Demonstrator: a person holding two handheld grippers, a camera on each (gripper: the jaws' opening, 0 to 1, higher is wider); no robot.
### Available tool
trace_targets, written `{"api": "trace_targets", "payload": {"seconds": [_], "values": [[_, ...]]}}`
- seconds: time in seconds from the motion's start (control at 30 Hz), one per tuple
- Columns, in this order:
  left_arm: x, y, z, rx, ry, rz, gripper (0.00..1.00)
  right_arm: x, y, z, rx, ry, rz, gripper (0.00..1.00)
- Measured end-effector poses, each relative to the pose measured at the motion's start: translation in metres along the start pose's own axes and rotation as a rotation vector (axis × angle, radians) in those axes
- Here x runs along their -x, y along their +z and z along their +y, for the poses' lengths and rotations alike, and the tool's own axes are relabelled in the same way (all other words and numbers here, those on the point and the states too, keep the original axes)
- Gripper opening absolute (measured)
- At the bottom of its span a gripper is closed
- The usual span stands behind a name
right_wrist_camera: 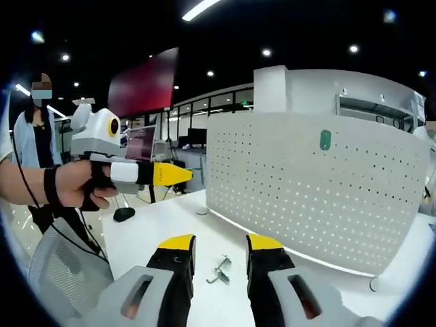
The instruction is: Insert the hook assembly into the mounting plate slot until the hook locks in place.
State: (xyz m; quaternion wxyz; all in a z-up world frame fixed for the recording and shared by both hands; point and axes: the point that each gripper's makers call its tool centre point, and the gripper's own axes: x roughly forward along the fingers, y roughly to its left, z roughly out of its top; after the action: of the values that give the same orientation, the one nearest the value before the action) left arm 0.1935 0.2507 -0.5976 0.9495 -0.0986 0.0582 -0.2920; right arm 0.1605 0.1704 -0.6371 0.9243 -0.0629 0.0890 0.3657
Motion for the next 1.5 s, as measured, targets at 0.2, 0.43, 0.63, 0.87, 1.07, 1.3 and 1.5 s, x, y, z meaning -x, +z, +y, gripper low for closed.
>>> {"api": "trace_targets", "payload": {"seconds": [0.2, 0.43, 0.63, 0.87, 1.07, 1.3, 1.5], "values": [[-0.009, 0.002, 0.007, -0.012, 0.039, 0.014, 0.02, 0.009, -0.003, -0.006, 0.003, -0.031, -0.006, 0.36], [-0.022, 0.005, 0.016, -0.046, 0.106, 0.025, 0.02, 0.018, -0.01, -0.011, -0.014, -0.059, 0.001, 0.43], [-0.033, 0.007, 0.022, -0.069, 0.154, 0.045, 0.02, 0.024, -0.014, -0.012, -0.021, -0.068, -0.005, 0.46], [-0.045, 0.015, 0.025, -0.126, 0.195, 0.06, 0.02, 0.029, -0.022, -0.011, -0.025, -0.06, 0.012, 0.47], [-0.053, 0.017, 0.035, -0.157, 0.232, 0.076, 0.02, 0.035, -0.023, -0.012, -0.029, -0.071, 0.009, 0.53], [-0.062, 0.024, 0.044, -0.159, 0.262, 0.072, 0.02, 0.038, -0.019, -0.01, -0.028, -0.076, 0.003, 0.62], [-0.072, 0.033, 0.046, -0.181, 0.279, 0.062, 0.02, 0.042, -0.019, -0.01, -0.037, -0.085, -0.006, 0.62]]}}
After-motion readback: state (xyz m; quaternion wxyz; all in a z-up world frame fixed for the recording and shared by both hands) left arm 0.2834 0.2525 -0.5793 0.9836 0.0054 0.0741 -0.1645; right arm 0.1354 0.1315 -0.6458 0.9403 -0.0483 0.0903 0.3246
